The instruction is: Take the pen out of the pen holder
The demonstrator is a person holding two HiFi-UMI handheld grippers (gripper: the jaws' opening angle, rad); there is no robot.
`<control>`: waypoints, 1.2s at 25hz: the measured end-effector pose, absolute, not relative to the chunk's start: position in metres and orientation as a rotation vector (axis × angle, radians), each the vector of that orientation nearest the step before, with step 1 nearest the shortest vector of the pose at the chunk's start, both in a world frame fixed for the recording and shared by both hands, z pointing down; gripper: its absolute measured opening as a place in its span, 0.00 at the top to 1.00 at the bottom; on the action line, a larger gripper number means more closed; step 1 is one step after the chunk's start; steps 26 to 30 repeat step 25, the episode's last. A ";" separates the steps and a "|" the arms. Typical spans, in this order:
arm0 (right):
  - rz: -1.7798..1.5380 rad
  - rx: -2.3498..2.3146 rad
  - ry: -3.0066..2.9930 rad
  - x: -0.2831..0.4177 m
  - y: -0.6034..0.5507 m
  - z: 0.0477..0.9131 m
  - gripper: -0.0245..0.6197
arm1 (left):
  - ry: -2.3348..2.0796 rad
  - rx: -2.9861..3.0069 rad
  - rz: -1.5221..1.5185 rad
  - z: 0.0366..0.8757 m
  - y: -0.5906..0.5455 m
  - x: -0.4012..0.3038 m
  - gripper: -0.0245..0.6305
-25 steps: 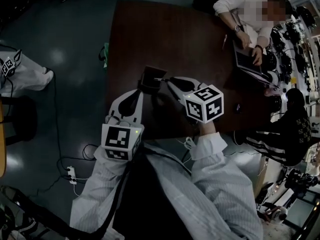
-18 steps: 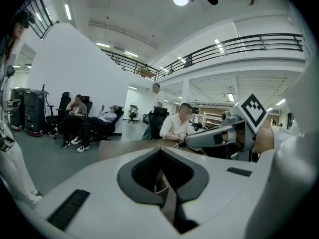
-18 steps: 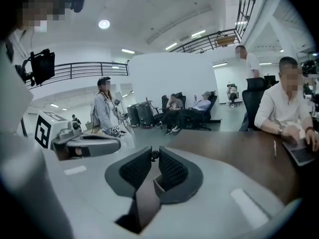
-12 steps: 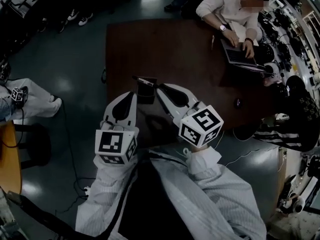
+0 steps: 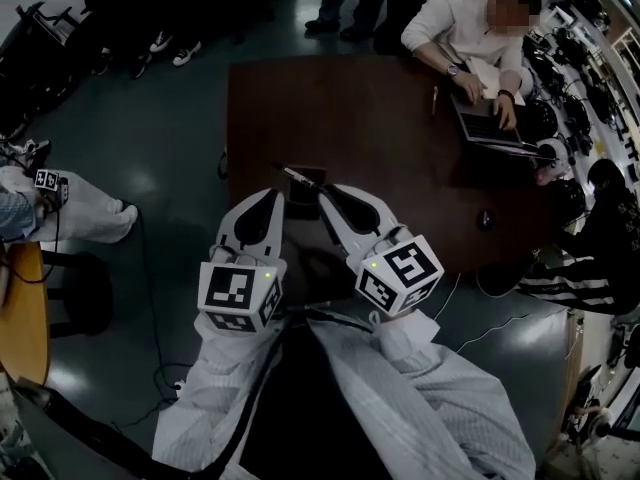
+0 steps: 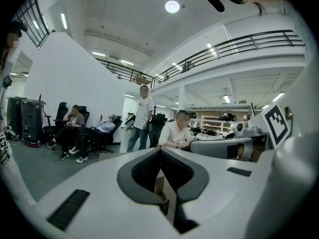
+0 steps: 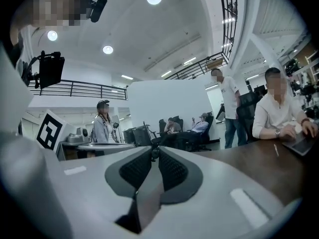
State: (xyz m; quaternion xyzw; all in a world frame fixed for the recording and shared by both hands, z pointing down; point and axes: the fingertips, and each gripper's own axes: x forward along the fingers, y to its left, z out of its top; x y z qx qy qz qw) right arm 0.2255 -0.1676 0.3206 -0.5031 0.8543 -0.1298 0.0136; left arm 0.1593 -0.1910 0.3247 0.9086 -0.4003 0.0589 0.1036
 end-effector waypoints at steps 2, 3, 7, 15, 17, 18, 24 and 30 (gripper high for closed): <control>-0.397 -1.564 2.667 0.223 -0.169 0.319 0.89 | -1.181 2.681 0.172 0.324 -0.191 0.158 0.96; -0.395 -1.564 2.668 0.222 -0.169 0.319 0.89 | -1.180 2.682 0.172 0.324 -0.192 0.157 0.96; -0.398 -1.560 2.657 0.223 -0.172 0.316 0.89 | -1.182 2.679 0.173 0.324 -0.193 0.154 0.96; -0.427 -1.566 2.639 0.234 -0.172 0.319 0.89 | -1.161 2.679 0.205 0.330 -0.192 0.165 0.96; -0.431 -1.566 2.640 0.234 -0.171 0.320 0.89 | -1.153 2.677 0.206 0.332 -0.192 0.166 0.96; -0.432 -1.566 2.640 0.235 -0.171 0.321 0.89 | -1.147 2.676 0.204 0.333 -0.191 0.167 0.96; -0.432 -1.589 2.642 0.231 -0.168 0.322 0.89 | -1.108 2.689 0.208 0.332 -0.191 0.169 0.96; -0.429 -1.597 2.646 0.230 -0.168 0.322 0.89 | -1.101 2.693 0.210 0.332 -0.190 0.169 0.96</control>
